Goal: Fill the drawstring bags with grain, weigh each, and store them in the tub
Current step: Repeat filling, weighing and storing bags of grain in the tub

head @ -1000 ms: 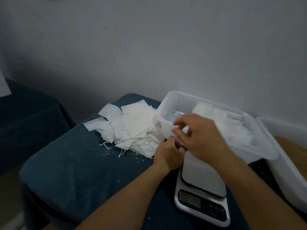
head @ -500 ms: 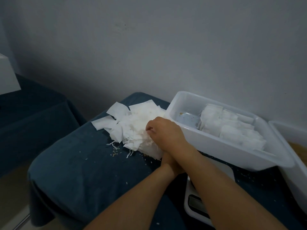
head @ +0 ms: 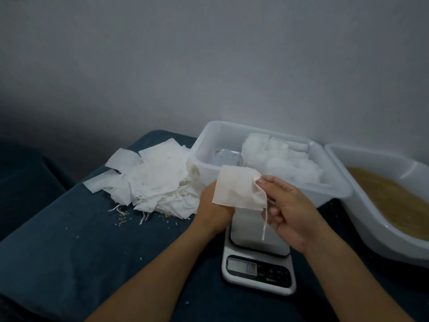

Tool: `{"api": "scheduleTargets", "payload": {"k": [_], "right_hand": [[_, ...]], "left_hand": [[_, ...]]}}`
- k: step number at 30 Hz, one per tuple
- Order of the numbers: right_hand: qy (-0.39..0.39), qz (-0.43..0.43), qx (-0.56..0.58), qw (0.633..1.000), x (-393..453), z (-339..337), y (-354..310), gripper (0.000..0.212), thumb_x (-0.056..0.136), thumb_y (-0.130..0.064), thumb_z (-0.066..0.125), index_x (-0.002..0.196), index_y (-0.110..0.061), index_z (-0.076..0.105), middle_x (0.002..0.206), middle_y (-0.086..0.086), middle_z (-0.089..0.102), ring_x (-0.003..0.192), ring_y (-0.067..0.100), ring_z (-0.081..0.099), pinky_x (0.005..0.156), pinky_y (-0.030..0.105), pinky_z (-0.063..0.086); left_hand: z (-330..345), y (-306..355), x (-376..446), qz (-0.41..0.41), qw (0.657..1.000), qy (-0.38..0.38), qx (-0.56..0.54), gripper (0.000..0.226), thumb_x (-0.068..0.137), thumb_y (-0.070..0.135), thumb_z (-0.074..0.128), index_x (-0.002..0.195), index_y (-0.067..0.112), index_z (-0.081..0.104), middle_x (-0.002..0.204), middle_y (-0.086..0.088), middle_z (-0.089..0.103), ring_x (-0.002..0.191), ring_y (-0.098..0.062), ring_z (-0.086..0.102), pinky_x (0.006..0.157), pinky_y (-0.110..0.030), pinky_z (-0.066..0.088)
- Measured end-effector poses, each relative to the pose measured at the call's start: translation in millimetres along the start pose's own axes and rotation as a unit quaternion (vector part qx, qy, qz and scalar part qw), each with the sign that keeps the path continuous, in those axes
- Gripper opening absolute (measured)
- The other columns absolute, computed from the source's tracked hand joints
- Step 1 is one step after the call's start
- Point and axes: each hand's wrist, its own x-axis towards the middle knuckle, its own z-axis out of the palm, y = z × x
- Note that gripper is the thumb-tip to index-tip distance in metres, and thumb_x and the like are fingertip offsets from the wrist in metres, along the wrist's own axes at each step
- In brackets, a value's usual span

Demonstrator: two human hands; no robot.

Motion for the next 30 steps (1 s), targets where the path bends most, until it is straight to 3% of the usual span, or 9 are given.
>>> {"api": "scheduleTargets", "payload": {"k": [1, 3, 6, 9, 12, 18, 21, 23, 30], "right_hand": [[0.022, 0.007, 0.009, 1.000, -4.0, -12.5, 1.4, 0.017, 0.075, -0.025, 0.079, 0.090, -0.018, 0.073, 0.071, -0.001, 0.060, 0.041, 0.003, 0.038, 0.039, 0.014, 0.024], [0.054, 0.004, 0.035, 0.998, -9.4, -30.7, 4.8, 0.016, 0.077, -0.024, 0.080, 0.092, -0.018, 0.076, 0.075, 0.001, 0.060, 0.045, 0.003, 0.041, 0.039, 0.014, 0.029], [0.102, -0.019, 0.056, 0.993, -12.6, -47.2, 12.0, 0.005, 0.083, -0.020, 0.080, 0.087, -0.022, 0.080, 0.077, 0.000, 0.063, 0.053, 0.005, 0.047, 0.044, 0.017, 0.037], [0.149, -0.065, -0.051, 0.985, -13.1, -51.3, 23.4, 0.005, 0.090, -0.022, 0.080, 0.085, -0.022, 0.079, 0.071, -0.001, 0.066, 0.058, 0.009, 0.054, 0.054, 0.024, 0.044], [0.145, -0.117, -0.144, 0.972, -17.3, -46.1, 31.9, 0.003, 0.094, -0.024, 0.077, 0.092, -0.022, 0.076, 0.078, -0.001, 0.077, 0.063, 0.007, 0.069, 0.055, 0.016, 0.050], [0.168, -0.174, -0.145, 0.960, -19.6, -43.7, 32.4, 0.003, 0.094, -0.020, 0.077, 0.091, -0.021, 0.077, 0.075, 0.004, 0.077, 0.062, 0.013, 0.073, 0.055, 0.015, 0.052], [0.156, -0.191, -0.187, 0.951, -21.0, -40.7, 35.2, 0.003, 0.095, -0.023, 0.076, 0.093, -0.026, 0.076, 0.075, -0.001, 0.078, 0.060, 0.013, 0.073, 0.052, 0.013, 0.050], [0.152, -0.194, -0.196, 0.949, -21.1, -39.4, 37.0, 0.004, 0.096, -0.023, 0.076, 0.095, -0.027, 0.075, 0.080, -0.005, 0.079, 0.062, 0.014, 0.075, 0.054, 0.015, 0.053], [0.170, -0.216, -0.192, 0.942, -19.0, -41.8, 38.3, 0.010, 0.095, -0.020, 0.077, 0.100, -0.026, 0.073, 0.082, -0.005, 0.079, 0.065, 0.013, 0.074, 0.058, 0.019, 0.057]], "left_hand": [[4.0, -3.9, 1.8, 0.022, 0.999, 0.020, -0.029, 0.011, 0.099, 0.016, 0.066, 0.101, 0.025, 0.072, 0.101, 0.011, 0.074, 0.102, -0.010, 0.070, 0.083, -0.023, 0.052], [4.0, -9.4, 3.1, 0.042, 0.994, 0.088, -0.048, 0.021, 0.099, 0.030, 0.057, 0.082, 0.033, 0.068, 0.077, 0.016, 0.068, 0.074, 0.000, 0.062, 0.067, -0.016, 0.048], [8.1, -6.7, -1.6, 0.118, 0.980, 0.162, 0.010, 0.031, 0.103, 0.037, 0.048, 0.074, 0.029, 0.055, 0.065, 0.011, 0.055, 0.060, -0.003, 0.049, 0.056, -0.013, 0.038], [15.1, 4.5, -16.5, 0.229, 0.968, 0.083, 0.052, 0.025, 0.102, 0.035, 0.053, 0.078, 0.031, 0.051, 0.070, 0.010, 0.053, 0.064, -0.009, 0.051, 0.060, -0.017, 0.039], [36.1, 10.9, -27.5, 0.237, 0.964, -0.030, 0.113, 0.015, 0.098, 0.045, 0.061, 0.092, 0.031, 0.058, 0.086, 0.011, 0.062, 0.077, -0.017, 0.062, 0.064, -0.026, 0.049], [45.5, 11.8, -25.6, 0.176, 0.980, 0.000, 0.091, 0.010, 0.096, 0.041, 0.064, 0.088, 0.038, 0.060, 0.087, 0.014, 0.070, 0.083, -0.011, 0.070, 0.064, -0.022, 0.055], [41.2, 11.7, -26.2, 0.132, 0.990, -0.028, 0.044, 0.012, 0.097, 0.047, 0.062, 0.090, 0.036, 0.064, 0.087, 0.011, 0.073, 0.081, -0.013, 0.073, 0.070, -0.040, 0.063], [40.5, 12.4, -27.0, 0.119, 0.992, -0.033, 0.033, 0.017, 0.096, 0.050, 0.063, 0.092, 0.034, 0.066, 0.086, 0.010, 0.075, 0.082, -0.013, 0.075, 0.071, -0.044, 0.064], [39.8, 9.3, -24.3, 0.098, 0.994, -0.037, 0.014, 0.013, 0.100, 0.037, 0.063, 0.088, 0.032, 0.068, 0.083, 0.005, 0.073, 0.079, -0.017, 0.072, 0.064, -0.029, 0.061]]}}
